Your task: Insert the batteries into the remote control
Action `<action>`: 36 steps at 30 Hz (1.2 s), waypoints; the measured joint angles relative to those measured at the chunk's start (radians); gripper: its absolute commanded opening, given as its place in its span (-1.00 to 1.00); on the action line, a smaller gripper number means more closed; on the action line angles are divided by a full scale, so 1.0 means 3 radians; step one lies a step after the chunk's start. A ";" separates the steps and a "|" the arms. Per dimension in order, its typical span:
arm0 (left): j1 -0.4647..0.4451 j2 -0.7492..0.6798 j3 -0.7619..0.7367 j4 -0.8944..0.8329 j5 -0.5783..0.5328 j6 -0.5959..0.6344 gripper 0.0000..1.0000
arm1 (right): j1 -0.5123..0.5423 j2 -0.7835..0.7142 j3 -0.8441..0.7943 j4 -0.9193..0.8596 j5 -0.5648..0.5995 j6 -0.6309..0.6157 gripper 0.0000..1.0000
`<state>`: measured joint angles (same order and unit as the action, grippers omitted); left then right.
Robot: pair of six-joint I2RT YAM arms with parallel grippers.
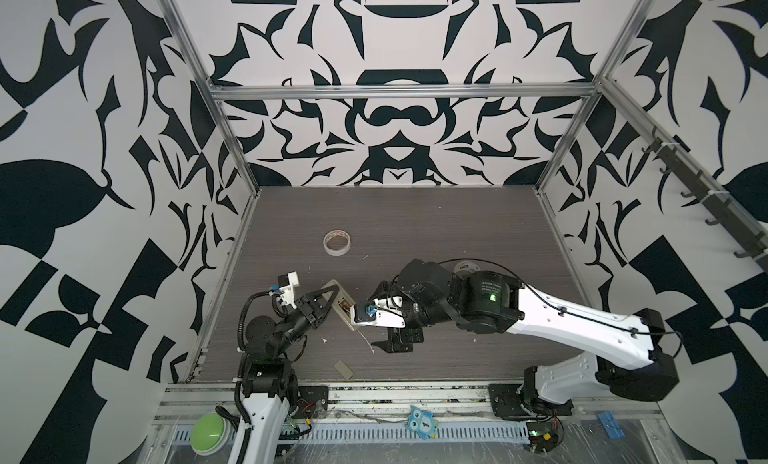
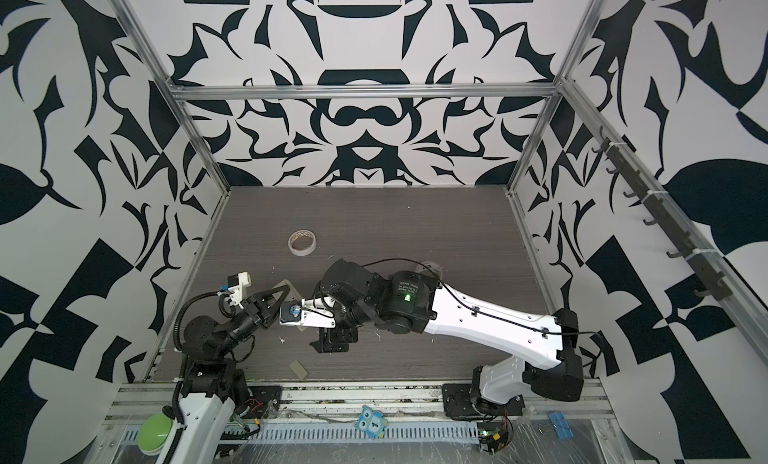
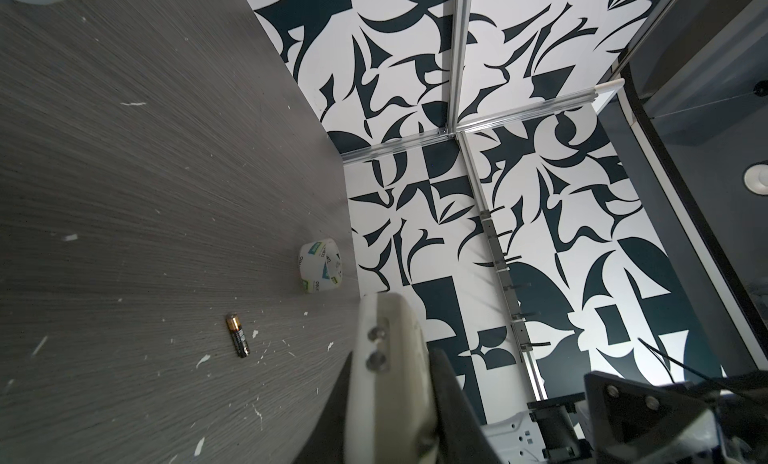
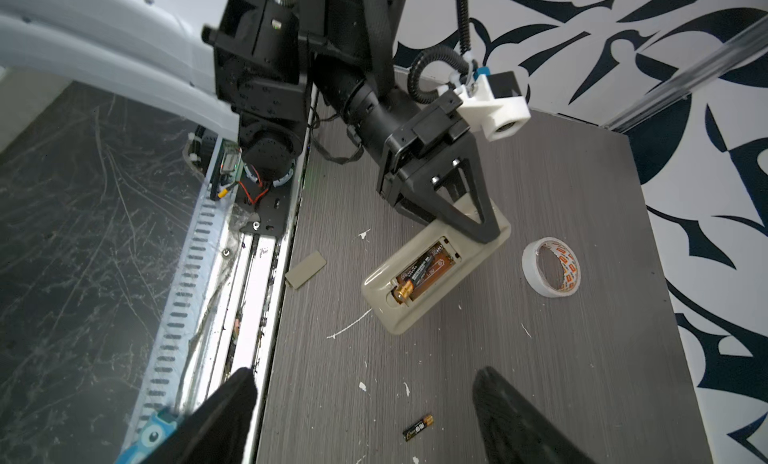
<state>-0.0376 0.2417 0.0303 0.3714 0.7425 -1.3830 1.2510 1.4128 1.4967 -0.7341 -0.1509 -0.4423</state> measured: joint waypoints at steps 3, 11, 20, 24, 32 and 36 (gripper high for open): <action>0.0000 0.0051 0.0011 0.0005 0.0078 -0.0004 -1.00 | -0.0036 0.0024 -0.0032 -0.0014 -0.0061 -0.0125 0.42; 0.0000 0.0161 0.0093 0.0088 0.0271 -0.0015 -1.00 | -0.0042 0.0149 -0.0031 0.0003 -0.0159 -0.0333 0.10; 0.0000 0.0203 0.0130 0.0150 0.0469 -0.0015 -1.00 | -0.0041 0.0351 -0.0031 0.0032 -0.0160 -0.0415 -0.08; 0.0000 0.0220 0.0149 0.0172 0.0548 -0.0014 -1.00 | -0.0041 0.0394 -0.0023 0.0070 -0.0160 -0.0440 -0.20; 0.0000 0.0289 0.0201 0.0172 0.0706 -0.0014 -1.00 | -0.0042 0.0510 0.0017 0.0097 -0.0156 -0.0468 -0.29; 0.0000 0.0292 0.0251 0.0175 0.0744 -0.0013 -1.00 | -0.0041 0.0516 0.0019 0.0104 -0.0159 -0.0470 -0.34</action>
<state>-0.0376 0.3294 0.1055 0.4240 0.9657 -1.3869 1.2388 1.5677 1.5024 -0.7029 -0.1986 -0.5835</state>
